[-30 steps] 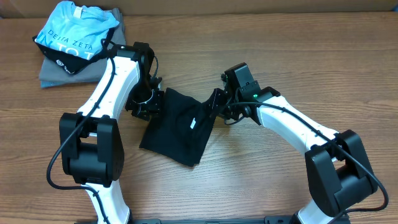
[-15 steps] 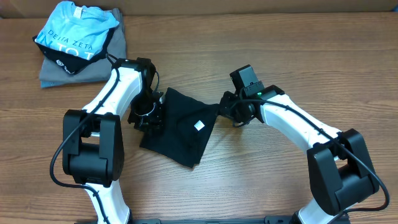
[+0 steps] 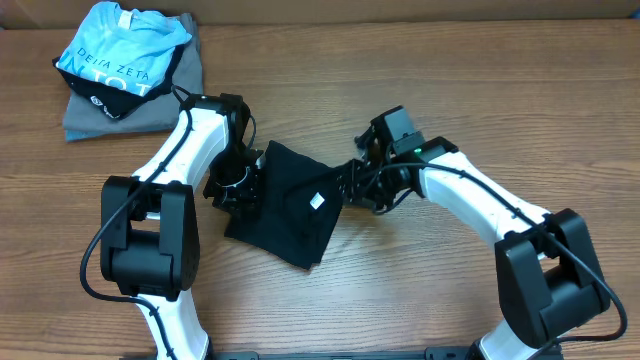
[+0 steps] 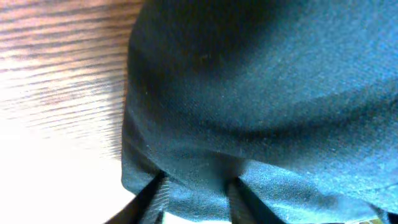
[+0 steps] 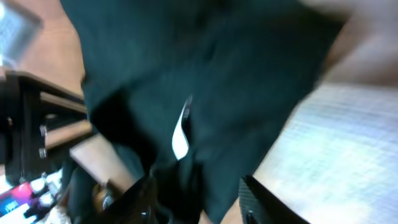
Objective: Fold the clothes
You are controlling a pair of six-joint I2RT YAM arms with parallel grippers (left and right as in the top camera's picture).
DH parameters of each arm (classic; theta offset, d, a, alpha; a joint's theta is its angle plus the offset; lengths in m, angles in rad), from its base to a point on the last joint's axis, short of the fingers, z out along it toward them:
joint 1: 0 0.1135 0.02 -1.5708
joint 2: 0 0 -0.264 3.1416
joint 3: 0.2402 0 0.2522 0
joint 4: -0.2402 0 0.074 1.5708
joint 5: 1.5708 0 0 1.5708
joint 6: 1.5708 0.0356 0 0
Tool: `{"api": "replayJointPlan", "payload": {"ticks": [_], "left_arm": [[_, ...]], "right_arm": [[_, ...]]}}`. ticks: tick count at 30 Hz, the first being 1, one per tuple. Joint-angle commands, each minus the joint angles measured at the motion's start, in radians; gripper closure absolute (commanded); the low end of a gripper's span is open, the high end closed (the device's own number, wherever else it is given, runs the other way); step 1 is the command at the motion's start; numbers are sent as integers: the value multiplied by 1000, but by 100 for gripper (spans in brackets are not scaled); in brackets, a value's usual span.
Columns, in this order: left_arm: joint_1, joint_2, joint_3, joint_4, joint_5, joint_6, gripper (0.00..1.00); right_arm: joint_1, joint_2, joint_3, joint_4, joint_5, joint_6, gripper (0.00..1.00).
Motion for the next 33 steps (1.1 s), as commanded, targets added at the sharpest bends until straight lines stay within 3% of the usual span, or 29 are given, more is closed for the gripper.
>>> {"api": "replayJointPlan", "payload": {"ticks": [1, 3, 5, 7, 10, 12, 14, 15, 17, 26, 30, 33], "left_arm": [[8, -7, -10, 5, -16, -3, 76], [5, -7, -10, 5, -16, -5, 90], [0, -7, -13, 5, -16, -5, 96], [-6, -7, -21, 6, -17, -4, 96], [-11, -7, -40, 16, -17, -4, 96], [-11, -7, -53, 24, -17, -5, 96], [-11, -7, -71, 35, -17, -4, 95], [-11, -7, -82, 41, -17, -5, 95], [-11, -7, -98, 50, -18, -5, 95], [-10, -7, -103, 60, -21, -5, 72], [-10, -7, -93, 64, -17, -5, 67], [-10, -7, -55, 39, -11, -5, 63]], "right_arm": [[67, -10, 20, -13, 18, 71, 45], [109, 6, 20, 27, 39, 87, 43], [142, 17, 20, 68, 43, 88, 43], [167, 29, 20, 85, 90, 128, 45], [182, 50, 20, 78, 186, 190, 62], [182, 62, 20, 78, 176, 195, 62], [179, 67, 20, 74, 147, 196, 55], [179, 67, 20, 70, 143, 195, 62], [179, 67, 20, 52, 140, 196, 96], [71, 67, 20, -139, 135, 192, 96], [58, 63, 26, -145, 83, 68, 75], [58, 41, 29, -150, 84, 55, 75]]}}
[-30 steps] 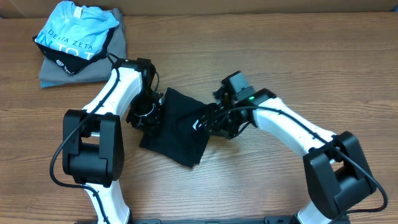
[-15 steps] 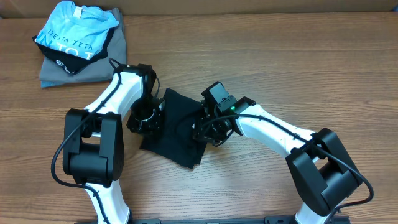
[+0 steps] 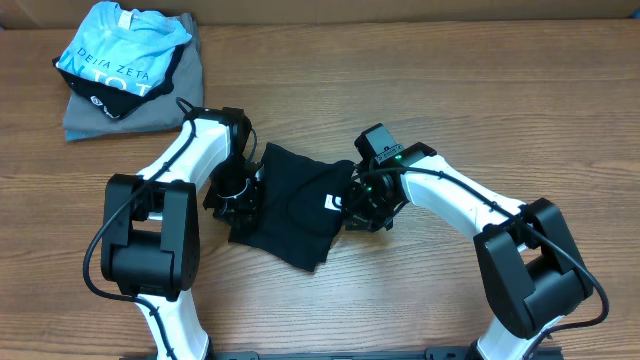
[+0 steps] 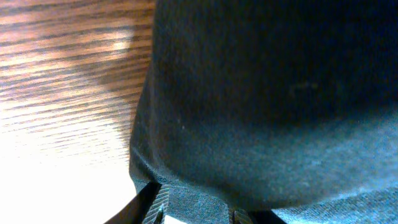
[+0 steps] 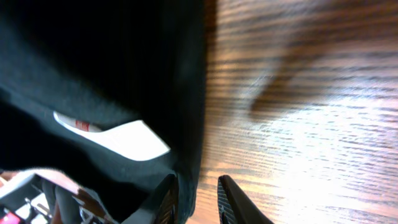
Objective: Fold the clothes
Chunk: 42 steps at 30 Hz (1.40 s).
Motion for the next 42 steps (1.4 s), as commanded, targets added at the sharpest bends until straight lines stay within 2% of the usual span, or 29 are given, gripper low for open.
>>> {"api": "replayJointPlan", "payload": {"ticks": [1, 3, 6, 8, 12, 14, 15, 18, 21, 22, 26, 32, 39, 42], "left_arm": [[-6, -7, 60, -32, 9, 0, 62], [-6, -8, 109, -70, 9, 1, 63], [-5, -13, 202, -129, 7, 1, 63], [0, -20, 268, -156, 5, 0, 62], [11, -24, 371, -157, 6, 1, 60], [11, -24, 386, -130, 9, 1, 56], [11, -24, 386, -118, 10, 2, 55], [9, -22, 383, -84, 14, 5, 55], [9, -22, 383, -67, 35, 4, 55], [9, -22, 383, -68, 35, 4, 55], [9, -22, 383, -73, 35, 4, 55], [9, -22, 382, -63, 35, 30, 55], [9, -22, 382, -60, 35, 46, 53], [9, -22, 382, -55, 35, 50, 52]], "right_arm": [[6, -33, 27, 2, -26, -63, 75], [6, -56, 27, 3, -27, -63, 76], [9, -104, 27, 25, -35, -75, 84], [9, -138, 27, 28, -34, -71, 85], [10, -195, 27, 40, -40, -61, 78], [16, -201, 27, 39, -71, -58, 62], [23, -199, 26, 34, -88, -58, 58], [66, -169, 23, 6, -99, -33, 57], [150, -96, 22, 35, -102, -8, 86], [168, -75, 22, 45, -103, 6, 91], [193, 10, 22, 60, -122, 41, 91], [144, 126, 22, 44, -158, 97, 94], [17, 132, 26, -7, -51, 111, 96], [-37, 114, 31, -8, -31, 60, 96]]}}
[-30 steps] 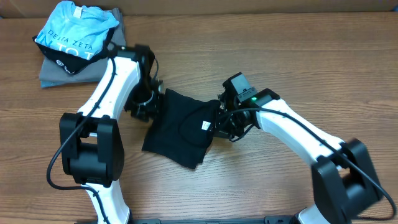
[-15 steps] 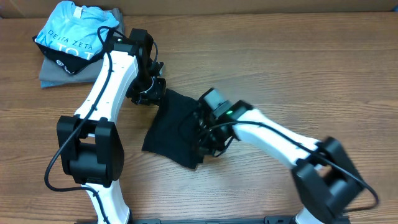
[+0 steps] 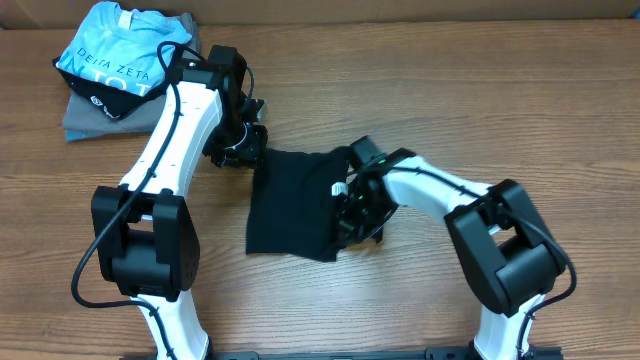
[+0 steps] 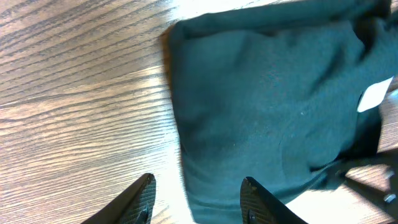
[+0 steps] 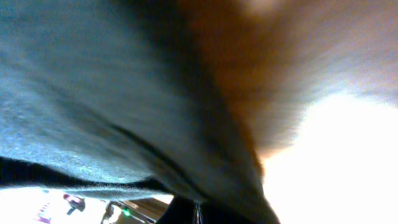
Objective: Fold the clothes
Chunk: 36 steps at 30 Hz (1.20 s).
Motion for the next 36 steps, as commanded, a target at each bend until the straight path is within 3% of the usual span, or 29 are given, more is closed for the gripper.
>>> {"api": "replayJointPlan", "payload": {"ticks": [1, 8, 13, 20, 25, 29, 32, 36], "left_arm": [[7, -20, 13, 7, 19, 24, 51], [2, -20, 13, 13, 55, 24, 48], [2, -19, 11, 32, 137, 95, 48], [-24, -17, -63, 82, 326, 245, 50], [-47, -15, -269, 256, 318, 266, 66], [-48, -15, -417, 367, 296, 229, 96], [-47, -15, -486, 365, 218, 144, 96], [-48, -15, -524, 325, 260, 71, 96]], "right_arm": [[-76, -24, 30, -5, 130, -50, 96], [-278, -39, 155, -111, 394, -181, 94], [-403, -75, 294, -229, 223, -414, 88], [-386, -128, 311, -388, 85, -475, 73], [-301, -128, 305, -400, 36, -474, 74], [-235, -128, 305, -387, 22, -456, 74], [-194, -128, 304, -383, 22, -426, 73], [-127, -128, 282, -339, 26, -369, 68]]}}
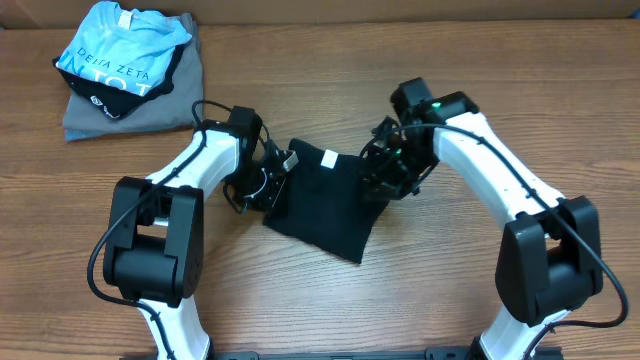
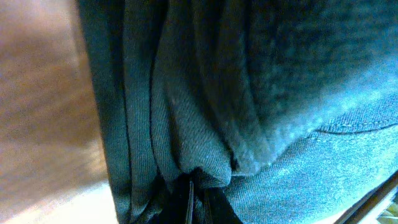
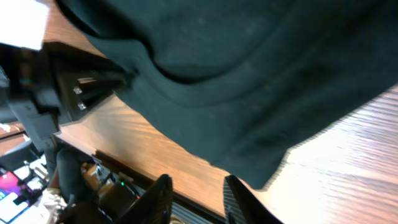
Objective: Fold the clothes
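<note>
A black garment [image 1: 325,200] lies folded into a tilted square at the table's middle, with a white label [image 1: 329,158] showing near its far edge. My left gripper [image 1: 268,185] is at its left edge, shut on bunched folds of the cloth [image 2: 205,124]; the fingertips [image 2: 193,196] are buried in fabric. Over the garment's right edge my right gripper [image 1: 385,175] stands open, fingers [image 3: 160,194] apart with nothing between them. The dark cloth [image 3: 249,74] spreads below it in the right wrist view.
A stack of folded clothes sits at the far left corner: a light blue printed shirt [image 1: 120,50] on a grey one [image 1: 135,112]. Bare wooden table [image 1: 480,300] surrounds the black garment.
My left gripper, open near the garment's far left corner, is now shut on its left edge. My right gripper, shut on the right edge, is now open above it. The garment sits tilted.
At first both grippers were at the tilted black garment, left at its left edge, right at its right edge. Later the garment lay squarer, the left gripper open beyond it and the right one shut on the cloth. Now the left holds it and the right is open.
</note>
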You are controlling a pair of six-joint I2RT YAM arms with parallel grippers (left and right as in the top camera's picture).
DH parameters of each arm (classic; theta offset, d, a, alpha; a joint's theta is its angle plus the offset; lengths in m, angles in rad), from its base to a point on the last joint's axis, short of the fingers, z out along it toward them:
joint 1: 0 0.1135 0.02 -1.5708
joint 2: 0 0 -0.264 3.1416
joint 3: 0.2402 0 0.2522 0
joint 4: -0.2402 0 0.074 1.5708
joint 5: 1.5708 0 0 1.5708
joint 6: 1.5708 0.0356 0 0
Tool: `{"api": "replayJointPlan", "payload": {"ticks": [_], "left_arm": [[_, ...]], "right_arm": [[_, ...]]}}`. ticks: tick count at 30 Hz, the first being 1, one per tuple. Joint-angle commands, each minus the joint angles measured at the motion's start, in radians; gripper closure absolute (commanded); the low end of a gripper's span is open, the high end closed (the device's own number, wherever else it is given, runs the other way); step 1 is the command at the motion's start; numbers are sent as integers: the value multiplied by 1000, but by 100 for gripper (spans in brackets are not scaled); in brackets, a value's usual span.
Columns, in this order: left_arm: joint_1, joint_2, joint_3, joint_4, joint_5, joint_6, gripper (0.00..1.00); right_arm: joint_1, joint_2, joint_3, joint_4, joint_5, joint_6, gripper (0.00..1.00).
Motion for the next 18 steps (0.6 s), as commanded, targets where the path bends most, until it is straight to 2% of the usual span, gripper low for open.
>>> {"api": "replayJointPlan", "payload": {"ticks": [1, 8, 15, 18], "left_arm": [[-2, 7, -55, -51, -21, -84, 96], [3, -32, -29, -116, 0, -129, 94], [58, -129, 108, -133, -33, -136, 70], [59, -138, 123, -121, -55, -135, 64]], "right_arm": [[61, -19, -27, 50, -16, 74, 67], [112, -19, -227, 242, 44, 311, 68], [63, -19, -377, 340, 37, 378, 68], [46, -19, -399, 351, 36, 378, 69]]}}
